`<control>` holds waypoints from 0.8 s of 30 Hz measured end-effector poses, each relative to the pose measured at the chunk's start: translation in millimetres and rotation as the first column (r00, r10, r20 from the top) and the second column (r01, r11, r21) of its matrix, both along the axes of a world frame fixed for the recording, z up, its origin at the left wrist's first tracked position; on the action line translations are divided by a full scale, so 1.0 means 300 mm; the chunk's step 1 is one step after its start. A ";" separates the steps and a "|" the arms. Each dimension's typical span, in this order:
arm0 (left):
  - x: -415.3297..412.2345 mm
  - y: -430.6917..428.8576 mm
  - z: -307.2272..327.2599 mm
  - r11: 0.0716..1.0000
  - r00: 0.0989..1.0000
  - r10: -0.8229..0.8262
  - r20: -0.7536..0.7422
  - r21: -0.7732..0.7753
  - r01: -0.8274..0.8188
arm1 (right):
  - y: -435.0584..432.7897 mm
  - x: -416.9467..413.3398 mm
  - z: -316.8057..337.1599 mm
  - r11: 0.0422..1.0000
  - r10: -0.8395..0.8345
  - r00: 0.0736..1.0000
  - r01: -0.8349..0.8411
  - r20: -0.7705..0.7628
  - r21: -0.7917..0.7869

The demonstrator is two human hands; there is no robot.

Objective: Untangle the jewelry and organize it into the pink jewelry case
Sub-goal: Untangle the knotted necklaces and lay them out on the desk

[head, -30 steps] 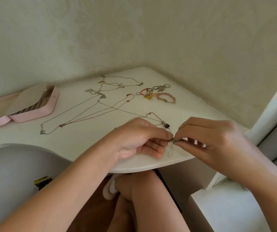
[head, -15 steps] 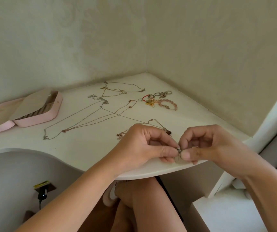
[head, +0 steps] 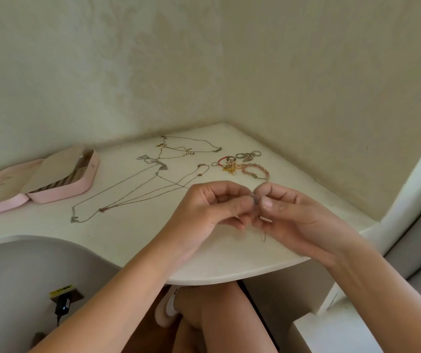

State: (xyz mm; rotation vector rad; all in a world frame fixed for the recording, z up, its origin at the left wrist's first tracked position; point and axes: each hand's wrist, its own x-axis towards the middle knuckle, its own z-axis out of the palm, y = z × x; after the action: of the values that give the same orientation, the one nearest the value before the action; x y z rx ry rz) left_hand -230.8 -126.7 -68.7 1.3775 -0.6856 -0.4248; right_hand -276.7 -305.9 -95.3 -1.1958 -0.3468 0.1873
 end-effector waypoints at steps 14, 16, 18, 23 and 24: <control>0.422 0.298 0.149 0.524 0.747 0.101 -0.657 -0.603 -0.602 | -0.076 0.407 0.252 0.837 -0.260 0.956 0.292 0.133 -0.462; 0.449 0.337 0.126 0.472 0.714 0.112 -0.691 -0.595 -0.650 | -0.099 0.441 0.256 0.834 -0.263 0.958 0.284 0.112 -0.473; 0.477 0.370 0.101 0.435 0.678 0.132 -0.723 -0.572 -0.695 | -0.122 0.470 0.254 0.839 -0.280 0.958 0.276 0.062 -0.469; 0.567 0.467 0.044 0.501 0.628 0.228 -0.744 -0.463 -0.731 | -0.160 0.472 0.215 0.849 -0.227 0.972 0.165 -0.064 -0.501; 0.582 0.484 0.037 0.522 0.621 0.272 -0.735 -0.430 -0.737 | -0.161 0.460 0.204 0.850 -0.176 0.981 0.108 -0.084 -0.516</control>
State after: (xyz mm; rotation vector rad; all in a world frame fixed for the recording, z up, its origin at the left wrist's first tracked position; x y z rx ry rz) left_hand -56.4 18.6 -57.5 0.5610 0.1654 -0.0259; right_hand -138.8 -354.2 -34.2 -1.7218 -0.0896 0.2338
